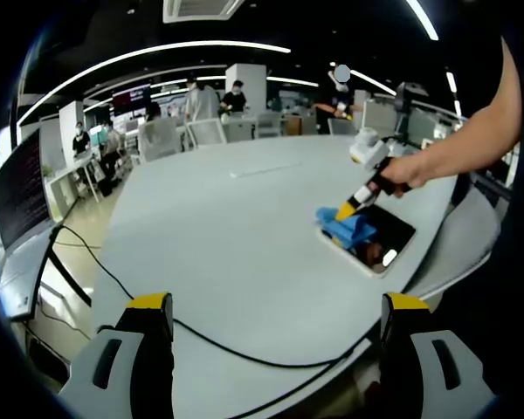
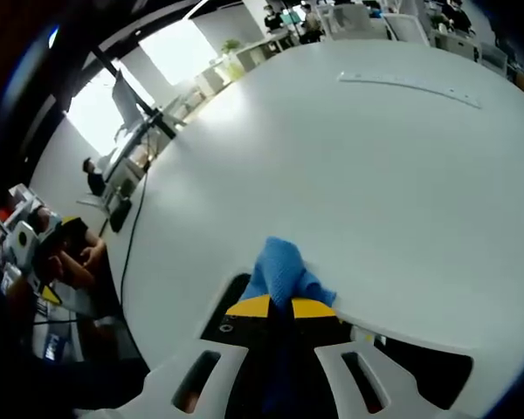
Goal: Wipe the mirror surface with the cleaning cloth until all visible marks leave the cleaned area.
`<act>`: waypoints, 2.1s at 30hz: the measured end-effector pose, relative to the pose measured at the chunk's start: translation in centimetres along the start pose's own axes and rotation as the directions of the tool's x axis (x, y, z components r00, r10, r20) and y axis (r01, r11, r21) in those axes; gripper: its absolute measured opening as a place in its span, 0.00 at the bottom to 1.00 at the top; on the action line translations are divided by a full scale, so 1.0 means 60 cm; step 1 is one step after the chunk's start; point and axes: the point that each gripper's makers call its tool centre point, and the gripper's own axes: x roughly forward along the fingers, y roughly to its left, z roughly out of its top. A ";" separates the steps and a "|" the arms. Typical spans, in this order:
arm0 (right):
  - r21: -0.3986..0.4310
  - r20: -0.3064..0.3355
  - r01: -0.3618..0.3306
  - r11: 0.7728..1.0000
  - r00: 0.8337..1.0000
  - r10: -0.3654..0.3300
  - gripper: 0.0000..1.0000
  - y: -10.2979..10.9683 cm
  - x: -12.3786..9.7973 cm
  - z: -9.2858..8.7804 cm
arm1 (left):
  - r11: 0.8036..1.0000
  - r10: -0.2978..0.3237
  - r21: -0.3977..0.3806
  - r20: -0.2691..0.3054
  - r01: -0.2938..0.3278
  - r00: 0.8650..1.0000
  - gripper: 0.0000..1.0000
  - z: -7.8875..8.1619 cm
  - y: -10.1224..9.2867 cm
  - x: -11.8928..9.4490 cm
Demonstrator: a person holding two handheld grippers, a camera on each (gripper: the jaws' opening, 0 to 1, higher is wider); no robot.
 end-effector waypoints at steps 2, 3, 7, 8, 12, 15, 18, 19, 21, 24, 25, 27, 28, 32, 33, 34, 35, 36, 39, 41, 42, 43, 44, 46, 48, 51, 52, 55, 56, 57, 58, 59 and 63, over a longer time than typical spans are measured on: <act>0.001 -0.001 0.000 1.000 1.000 0.000 0.01 0.000 0.000 0.000 | 1.000 0.000 -0.001 0.000 0.000 1.000 0.99 -0.001 0.000 0.000; 0.000 -0.002 0.001 1.000 1.000 -0.001 0.01 -0.001 -0.001 0.000 | 1.000 0.000 -0.001 0.001 0.000 1.000 0.99 -0.001 0.000 0.000; 0.000 -0.006 0.005 1.000 1.000 -0.005 0.01 -0.003 -0.002 -0.001 | 1.000 0.000 -0.002 0.001 0.000 1.000 0.99 -0.002 0.001 0.001; -0.002 -0.007 0.007 1.000 1.000 -0.007 0.01 -0.004 -0.003 -0.001 | 1.000 0.000 -0.002 0.002 0.000 1.000 0.99 -0.002 0.001 0.001; -0.004 -0.012 0.013 1.000 1.000 -0.013 0.01 -0.009 -0.006 -0.003 | 1.000 0.001 -0.001 0.004 -0.001 1.000 0.99 0.002 -0.002 0.002; -0.007 -0.016 0.018 1.000 1.000 -0.018 0.01 -0.013 -0.008 -0.005 | 1.000 -0.001 0.000 0.005 0.001 1.000 0.99 0.006 -0.006 0.003; -0.005 -0.021 0.022 1.000 1.000 -0.022 0.01 -0.017 -0.011 -0.007 | 1.000 -0.002 0.001 0.007 0.002 1.000 0.99 0.008 -0.008 0.004; -0.006 -0.023 0.024 1.000 0.999 -0.024 0.01 -0.018 -0.012 -0.007 | 1.000 -0.002 0.002 0.007 0.002 1.000 0.99 0.008 -0.008 0.004; -0.008 -0.026 0.029 1.000 0.999 -0.030 0.01 -0.023 -0.015 -0.009 | 1.000 -0.002 0.003 0.008 0.002 1.000 0.99 0.009 -0.008 0.004; -0.002 -0.031 0.037 0.999 0.999 -0.037 0.01 -0.027 -0.017 -0.010 | 1.000 -0.001 0.003 0.009 0.001 1.000 0.99 0.010 -0.008 0.004; -0.009 -0.035 0.044 0.999 0.998 -0.044 0.01 -0.029 -0.018 -0.010 | 1.000 -0.001 0.003 0.009 0.001 1.000 0.99 0.010 -0.008 0.004; -0.015 -0.044 0.068 0.998 0.997 -0.068 0.01 -0.035 -0.021 -0.012 | 1.000 -0.003 0.005 0.009 0.003 1.000 0.99 0.010 -0.009 0.005; -0.014 -0.045 0.075 0.997 0.996 -0.076 0.01 -0.037 -0.022 -0.013 | 1.000 -0.003 0.005 0.011 0.003 1.000 0.99 0.012 -0.010 0.005; -0.075 -0.053 0.114 0.991 0.992 -0.118 0.01 -0.038 -0.023 -0.015 | 1.000 -0.002 0.006 0.014 0.002 1.000 0.99 0.013 -0.011 0.007; -0.077 -0.053 0.115 0.990 0.991 -0.120 0.01 -0.036 -0.023 -0.016 | 1.000 -0.003 0.007 0.014 0.003 1.000 0.99 0.014 -0.012 0.007; -0.075 -0.052 0.118 0.990 0.991 -0.122 0.01 -0.034 -0.023 -0.016 | 1.000 -0.003 0.008 0.015 0.003 1.000 0.99 0.016 -0.014 0.008; -0.073 -0.051 0.120 0.990 0.991 -0.124 0.00 -0.037 -0.023 -0.016 | 1.000 -0.004 0.009 0.016 0.004 1.000 0.99 0.017 -0.016 0.008; -0.073 -0.051 0.122 0.990 0.991 -0.126 0.00 -0.038 -0.022 -0.016 | 1.000 -0.006 0.009 0.018 0.006 1.000 0.99 0.020 -0.019 0.009; -0.100 -0.064 0.129 0.987 0.989 -0.136 0.00 -0.034 -0.024 -0.022 | 1.000 -0.008 0.010 0.023 0.007 1.000 0.99 0.022 -0.020 0.010; -0.100 -0.075 0.130 0.986 0.988 -0.138 0.00 -0.033 -0.026 -0.027 | 1.000 -0.007 0.002 0.034 0.007 0.999 0.99 0.026 -0.022 0.011; -0.104 -0.076 0.130 0.986 0.987 -0.139 0.00 -0.032 -0.027 -0.029 | 1.000 -0.006 -0.002 0.039 0.006 0.999 0.99 0.029 -0.022 0.011; -0.112 -0.078 0.132 0.985 0.987 -0.141 0.00 -0.031 -0.028 -0.032 | 1.000 -0.006 -0.003 0.042 0.006 0.999 0.99 0.030 -0.022 0.011; -0.116 -0.080 0.133 0.984 0.986 -0.143 0.00 -0.030 -0.029 -0.034 | 1.000 -0.006 -0.005 0.045 0.006 0.999 0.99 0.031 -0.022 0.011; -0.121 -0.090 0.133 0.984 0.985 -0.144 0.00 -0.027 -0.030 -0.037 | 1.000 -0.008 -0.005 0.048 0.008 0.999 0.99 0.033 -0.024 0.011; -0.098 -0.101 0.124 0.987 0.986 -0.134 0.00 -0.024 -0.031 -0.043 | 1.000 -0.009 -0.001 0.050 0.009 0.999 0.99 0.036 -0.027 0.011; -0.082 -0.113 0.119 0.990 0.985 -0.128 0.00 -0.019 -0.035 -0.052 | 1.000 -0.018 0.010 0.045 0.018 0.999 0.99 0.037 -0.030 0.014; -0.076 -0.120 0.118 0.990 0.985 -0.127 0.00 -0.016 -0.036 -0.057 | 1.000 -0.023 0.013 0.045 0.022 0.999 0.99 0.038 -0.031 0.015; -0.068 -0.133 0.120 0.990 0.983 -0.129 0.00 -0.006 -0.040 -0.070 | 0.999 -0.042 0.021 0.041 0.041 0.998 0.99 0.046 -0.039 0.021; -0.072 -0.134 0.122 0.990 0.982 -0.131 0.00 -0.003 -0.042 -0.075 | 0.999 -0.043 0.022 0.042 0.042 0.998 0.99 0.048 -0.038 0.024; -0.073 -0.134 0.122 0.990 0.982 -0.131 0.00 -0.002 -0.042 -0.076 | 0.999 -0.046 0.020 0.049 0.045 0.998 0.99 0.052 -0.038 0.026; -0.069 -0.134 0.123 0.990 0.982 -0.132 0.00 -0.001 -0.044 -0.080 | 0.999 -0.052 0.020 0.053 0.051 0.997 0.99 0.056 -0.039 0.030; -0.062 -0.136 0.123 0.990 0.982 -0.130 0.00 0.001 -0.045 -0.082 | 0.998 -0.054 0.024 0.052 0.053 0.997 0.99 0.058 -0.039 0.033; -0.061 -0.148 0.124 0.990 0.980 -0.132 0.00 0.012 -0.052 -0.101 | 0.998 -0.054 0.045 0.056 0.052 0.997 0.99 0.073 -0.037 0.042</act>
